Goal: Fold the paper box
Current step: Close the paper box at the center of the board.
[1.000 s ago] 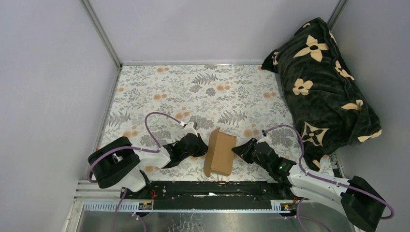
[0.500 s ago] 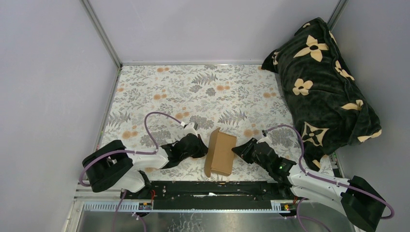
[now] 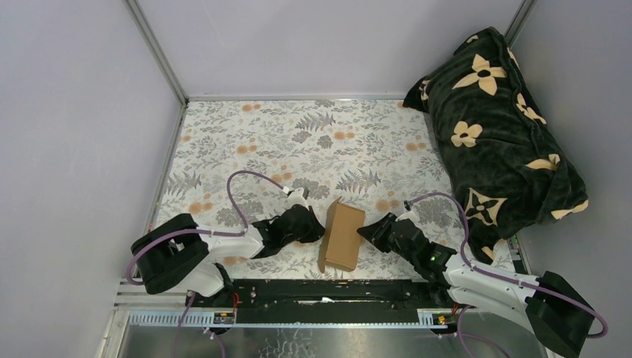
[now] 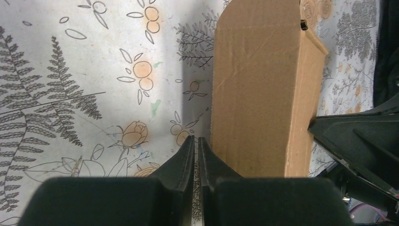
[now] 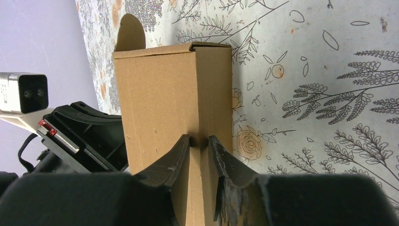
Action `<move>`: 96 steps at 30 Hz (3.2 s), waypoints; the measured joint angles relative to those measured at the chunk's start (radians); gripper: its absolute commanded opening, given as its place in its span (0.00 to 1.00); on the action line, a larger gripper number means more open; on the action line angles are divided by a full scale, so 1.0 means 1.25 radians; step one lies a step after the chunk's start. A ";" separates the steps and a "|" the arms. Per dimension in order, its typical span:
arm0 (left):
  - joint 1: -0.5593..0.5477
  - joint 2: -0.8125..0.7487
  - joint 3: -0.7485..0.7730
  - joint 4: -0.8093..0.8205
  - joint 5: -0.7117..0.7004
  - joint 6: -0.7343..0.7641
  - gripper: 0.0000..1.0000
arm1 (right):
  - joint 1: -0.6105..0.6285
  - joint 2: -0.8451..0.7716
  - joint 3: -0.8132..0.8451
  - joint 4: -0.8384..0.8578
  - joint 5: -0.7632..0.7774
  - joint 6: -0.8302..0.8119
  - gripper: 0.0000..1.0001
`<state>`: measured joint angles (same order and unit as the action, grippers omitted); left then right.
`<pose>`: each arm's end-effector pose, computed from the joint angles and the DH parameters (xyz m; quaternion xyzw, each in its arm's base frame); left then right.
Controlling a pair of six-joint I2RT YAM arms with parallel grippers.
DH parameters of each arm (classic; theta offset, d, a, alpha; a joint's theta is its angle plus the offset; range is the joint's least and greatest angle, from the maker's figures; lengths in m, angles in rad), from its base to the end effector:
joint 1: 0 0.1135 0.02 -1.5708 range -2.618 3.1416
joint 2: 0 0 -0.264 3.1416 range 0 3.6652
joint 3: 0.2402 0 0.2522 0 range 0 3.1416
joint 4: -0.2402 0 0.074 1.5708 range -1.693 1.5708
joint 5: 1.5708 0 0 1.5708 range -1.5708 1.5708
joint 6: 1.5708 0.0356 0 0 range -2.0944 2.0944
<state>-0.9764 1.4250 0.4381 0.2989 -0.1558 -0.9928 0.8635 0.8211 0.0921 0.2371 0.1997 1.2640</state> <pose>0.1452 -0.2049 0.1341 -0.0406 0.9011 -0.3159 0.2942 0.1085 0.1161 0.1369 0.2200 0.8265 0.4053 0.3230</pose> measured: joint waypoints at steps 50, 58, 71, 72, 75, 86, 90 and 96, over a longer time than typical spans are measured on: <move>-0.106 -0.226 0.073 -0.202 -0.023 -0.003 0.12 | 0.006 0.238 0.485 -0.540 0.092 -0.361 0.36; -0.190 -0.191 0.103 -0.241 -0.051 -0.043 0.12 | -0.046 0.439 0.612 -0.538 -0.003 -0.473 0.36; -0.239 -0.071 0.167 -0.255 -0.088 -0.069 0.12 | -0.075 0.575 0.730 -0.487 -0.157 -0.584 0.36; -0.243 -0.064 0.166 -0.262 -0.092 -0.071 0.12 | -0.075 0.585 0.736 -0.481 -0.171 -0.592 0.36; -0.256 -0.061 0.164 -0.278 -0.105 -0.079 0.12 | -0.076 0.615 0.756 -0.464 -0.214 -0.616 0.36; -0.349 -0.011 0.214 -0.301 -0.187 -0.122 0.12 | -0.077 0.690 0.824 -0.439 -0.322 -0.680 0.36; -0.407 0.031 0.271 -0.307 -0.214 -0.136 0.12 | -0.100 0.680 0.822 -0.445 -0.311 -0.681 0.38; -0.487 0.061 0.298 -0.322 -0.250 -0.169 0.12 | -0.190 0.595 0.790 -0.500 -0.252 -0.682 0.39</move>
<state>-1.5852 1.5013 0.8108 -0.1040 -0.4679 -1.2045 0.6254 1.5646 1.0790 -0.3882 -0.1154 0.4110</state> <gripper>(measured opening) 0.119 0.384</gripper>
